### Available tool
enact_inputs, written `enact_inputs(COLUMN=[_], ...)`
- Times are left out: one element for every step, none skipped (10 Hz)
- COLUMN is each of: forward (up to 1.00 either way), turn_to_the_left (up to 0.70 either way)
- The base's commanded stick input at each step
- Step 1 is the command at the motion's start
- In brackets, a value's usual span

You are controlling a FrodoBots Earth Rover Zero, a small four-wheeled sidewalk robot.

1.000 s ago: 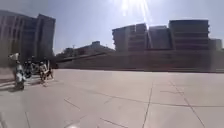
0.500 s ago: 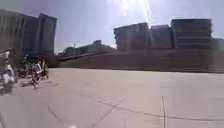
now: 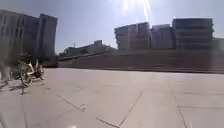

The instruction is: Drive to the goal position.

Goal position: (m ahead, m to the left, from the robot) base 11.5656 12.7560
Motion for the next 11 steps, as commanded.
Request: enact_inputs(forward=[1.0,1.0,1.0,1.0,1.0,1.0,1.0,1.0,1.0,1.0,1.0], turn_to_the_left=[0.0,0.03,0.4,0.4,0.4,0.26,0.0,0.0,0.0,0.0,0.0])
